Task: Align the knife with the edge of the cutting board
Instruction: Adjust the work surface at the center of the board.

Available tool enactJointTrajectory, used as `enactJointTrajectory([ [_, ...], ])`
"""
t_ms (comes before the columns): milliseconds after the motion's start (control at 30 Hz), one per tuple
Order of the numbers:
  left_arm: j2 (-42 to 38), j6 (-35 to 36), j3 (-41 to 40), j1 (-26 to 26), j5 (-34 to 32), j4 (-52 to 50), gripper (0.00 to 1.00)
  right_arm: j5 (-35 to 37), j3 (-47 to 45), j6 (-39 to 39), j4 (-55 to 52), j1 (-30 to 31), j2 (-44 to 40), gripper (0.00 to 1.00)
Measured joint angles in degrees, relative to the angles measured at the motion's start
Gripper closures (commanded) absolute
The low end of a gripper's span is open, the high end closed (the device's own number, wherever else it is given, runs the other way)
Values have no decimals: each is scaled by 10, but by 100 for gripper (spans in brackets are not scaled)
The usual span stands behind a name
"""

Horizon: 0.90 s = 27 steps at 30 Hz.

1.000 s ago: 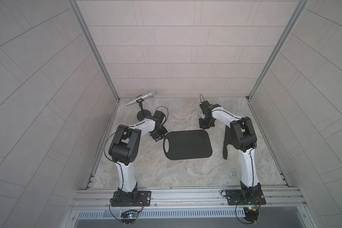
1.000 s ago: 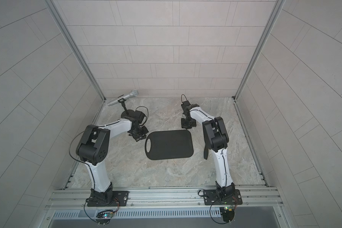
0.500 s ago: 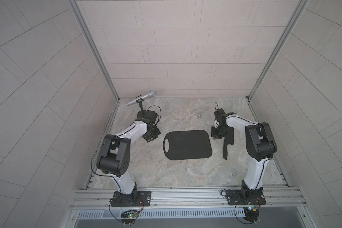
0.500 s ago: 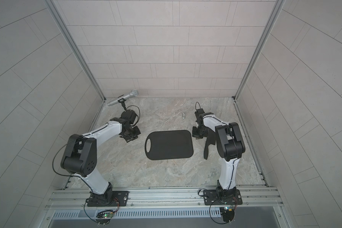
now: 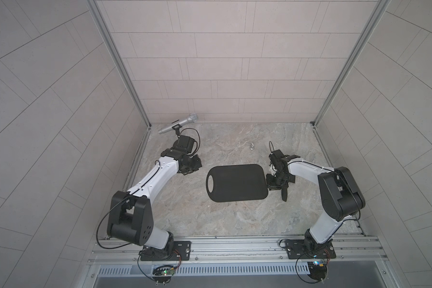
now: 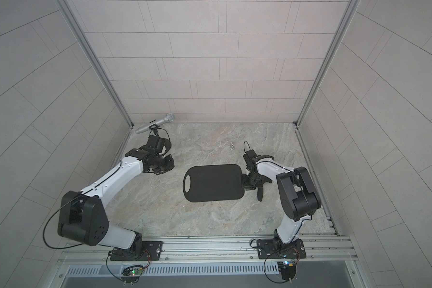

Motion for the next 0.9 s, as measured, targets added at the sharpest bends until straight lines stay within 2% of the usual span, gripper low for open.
enactJointTrajectory([
  [100, -24, 23, 4, 0, -16, -3, 22, 0, -8, 6, 4, 10, -7, 100],
  [167, -39, 31, 5, 0, -28, -2, 4, 1, -12, 9, 8, 15, -9, 100],
  [200, -44, 35, 5, 0, -31, -2, 0, 2, -13, 10, 9, 17, -10, 100],
  [767, -66, 46, -22, 1, -53, 10, 0, 22, -30, 28, 19, 46, -28, 98],
  [833, -66, 46, -23, 1, -50, 14, 0, 26, -25, 30, 7, 44, -35, 72],
  [900, -66, 46, -24, 1, -46, 16, 0, 27, -17, 25, -1, 39, -45, 53],
])
